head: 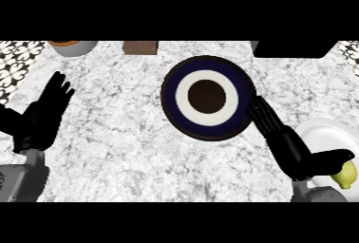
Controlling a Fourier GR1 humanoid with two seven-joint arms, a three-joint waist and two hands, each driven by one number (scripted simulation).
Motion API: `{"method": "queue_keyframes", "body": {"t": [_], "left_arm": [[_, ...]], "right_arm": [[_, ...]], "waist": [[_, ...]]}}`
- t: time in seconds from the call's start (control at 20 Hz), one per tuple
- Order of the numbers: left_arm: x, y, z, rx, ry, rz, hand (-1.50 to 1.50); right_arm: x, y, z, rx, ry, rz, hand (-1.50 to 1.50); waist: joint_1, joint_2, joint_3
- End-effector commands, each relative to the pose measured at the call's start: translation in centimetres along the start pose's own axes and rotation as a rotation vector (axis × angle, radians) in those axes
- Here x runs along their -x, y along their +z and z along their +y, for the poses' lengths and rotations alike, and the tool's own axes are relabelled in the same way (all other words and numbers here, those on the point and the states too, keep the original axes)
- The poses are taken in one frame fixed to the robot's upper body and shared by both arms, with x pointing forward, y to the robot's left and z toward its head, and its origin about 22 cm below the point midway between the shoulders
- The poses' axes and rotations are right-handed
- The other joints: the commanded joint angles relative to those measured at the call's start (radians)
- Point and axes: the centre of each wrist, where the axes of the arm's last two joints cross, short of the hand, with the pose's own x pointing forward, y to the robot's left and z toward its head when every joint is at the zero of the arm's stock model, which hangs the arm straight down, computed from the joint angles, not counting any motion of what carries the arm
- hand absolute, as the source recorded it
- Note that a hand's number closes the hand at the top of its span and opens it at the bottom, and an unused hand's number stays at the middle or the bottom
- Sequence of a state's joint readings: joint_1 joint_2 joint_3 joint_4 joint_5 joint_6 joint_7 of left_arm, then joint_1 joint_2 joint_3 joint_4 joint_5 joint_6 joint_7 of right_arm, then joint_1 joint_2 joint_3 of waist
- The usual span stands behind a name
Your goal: Pick the lemon from the plate and place it in the plate
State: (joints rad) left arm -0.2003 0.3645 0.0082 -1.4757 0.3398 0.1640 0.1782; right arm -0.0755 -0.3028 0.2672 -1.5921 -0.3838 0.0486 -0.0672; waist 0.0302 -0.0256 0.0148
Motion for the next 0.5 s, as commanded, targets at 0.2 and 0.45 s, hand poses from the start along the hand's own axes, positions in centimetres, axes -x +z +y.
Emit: {"method": "queue_keyframes", "body": {"t": [0.2, 0.45], "left_arm": [[2.1, 3.2, 5.4, -0.089, -0.366, -0.031, 0.00], [3.8, 5.0, 7.0, -0.101, -0.442, 0.009, 0.00]], "right_arm": [[-6.0, 2.7, -4.4, 0.326, -0.155, -0.617, -1.50], [-4.5, 8.6, -9.4, 0.926, 0.127, -0.791, -1.50]], "waist": [[-0.101, -0.006, -0.006], [-0.144, 0.000, -0.008]]}}
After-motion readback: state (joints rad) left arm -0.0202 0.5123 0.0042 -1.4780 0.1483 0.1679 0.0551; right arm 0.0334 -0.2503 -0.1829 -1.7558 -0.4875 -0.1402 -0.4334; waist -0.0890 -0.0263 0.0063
